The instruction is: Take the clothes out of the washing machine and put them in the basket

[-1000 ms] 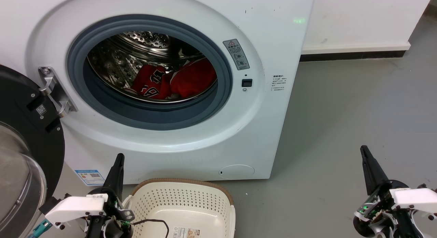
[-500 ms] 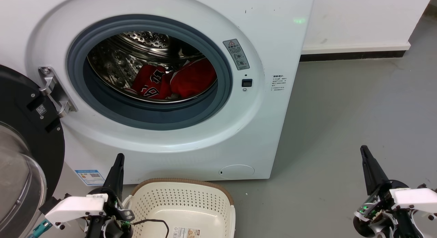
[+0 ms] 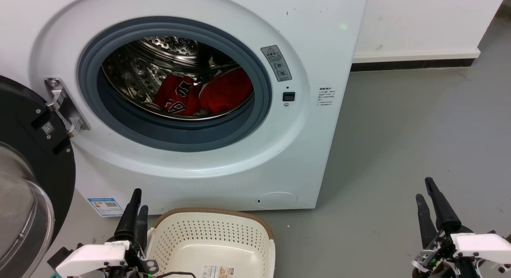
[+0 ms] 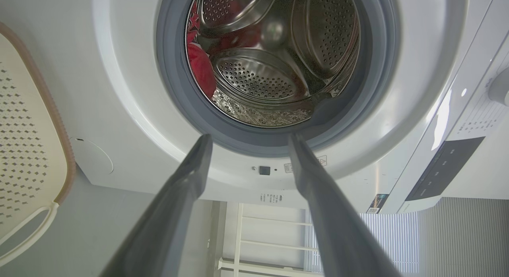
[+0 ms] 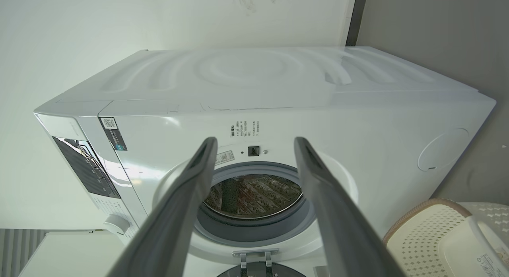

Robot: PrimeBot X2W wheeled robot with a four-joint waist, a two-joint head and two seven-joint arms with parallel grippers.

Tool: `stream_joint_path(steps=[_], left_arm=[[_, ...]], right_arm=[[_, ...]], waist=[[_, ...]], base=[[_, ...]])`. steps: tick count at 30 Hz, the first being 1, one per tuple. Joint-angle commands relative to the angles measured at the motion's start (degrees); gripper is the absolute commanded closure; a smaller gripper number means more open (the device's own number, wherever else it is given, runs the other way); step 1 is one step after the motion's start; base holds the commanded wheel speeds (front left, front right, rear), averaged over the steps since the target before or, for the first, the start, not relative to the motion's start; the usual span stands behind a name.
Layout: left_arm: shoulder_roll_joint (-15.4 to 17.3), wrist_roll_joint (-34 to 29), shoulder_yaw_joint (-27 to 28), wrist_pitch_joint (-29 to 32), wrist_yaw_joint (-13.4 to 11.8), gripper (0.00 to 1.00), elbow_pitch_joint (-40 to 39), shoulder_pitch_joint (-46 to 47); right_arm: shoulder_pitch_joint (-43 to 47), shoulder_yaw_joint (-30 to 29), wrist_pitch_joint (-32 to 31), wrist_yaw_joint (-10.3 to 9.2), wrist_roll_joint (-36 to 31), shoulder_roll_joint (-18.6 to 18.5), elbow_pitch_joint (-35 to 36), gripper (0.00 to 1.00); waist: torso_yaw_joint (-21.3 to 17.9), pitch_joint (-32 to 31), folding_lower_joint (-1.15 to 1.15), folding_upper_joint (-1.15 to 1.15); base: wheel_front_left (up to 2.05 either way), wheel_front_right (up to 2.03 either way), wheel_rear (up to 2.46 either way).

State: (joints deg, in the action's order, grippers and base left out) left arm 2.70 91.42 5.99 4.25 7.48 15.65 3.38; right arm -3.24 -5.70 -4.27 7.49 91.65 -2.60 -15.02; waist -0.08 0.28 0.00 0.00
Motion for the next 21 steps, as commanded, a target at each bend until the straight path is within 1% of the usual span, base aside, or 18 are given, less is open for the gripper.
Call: stream_joint_path(steps=[1, 8, 15, 21], left_arm=[[0.1, -0.6, 0.0, -0.6, 0.0, 0.00, -1.4, 0.3], [0.1, -4.9, 1.9, -2.5, 0.0, 0.00, -1.3, -0.1], [0.1, -10.8, 4.5, -4.2, 0.0, 0.00, -1.7, -0.1], [0.1, -16.0, 7.1, -5.6, 0.0, 0.00, -2.7, 0.0]], right_arm=[[-0.3, 0.1, 0.7, 0.01, -0.5, -0.1, 1.4, 0.00], [-0.1, -0.9, 2.5, 0.01, -3.9, -0.1, 1.5, 0.00], [-0.4, -2.8, 4.2, 0.01, -12.2, -0.2, 0.9, 0.00], [-0.8, -4.1, 5.6, 0.01, -21.9, -0.2, 3.3, 0.00]], waist=[[0.0, 0.0, 0.00, 0.00], [-0.1, 0.0, 0.00, 0.00], [-0.2, 0.0, 0.00, 0.00], [-0.2, 0.2, 0.00, 0.00]], base=[[0.00, 0.00, 0.00], [0.00, 0.00, 0.00], [0.00, 0.00, 0.00], [0.00, 0.00, 0.00]])
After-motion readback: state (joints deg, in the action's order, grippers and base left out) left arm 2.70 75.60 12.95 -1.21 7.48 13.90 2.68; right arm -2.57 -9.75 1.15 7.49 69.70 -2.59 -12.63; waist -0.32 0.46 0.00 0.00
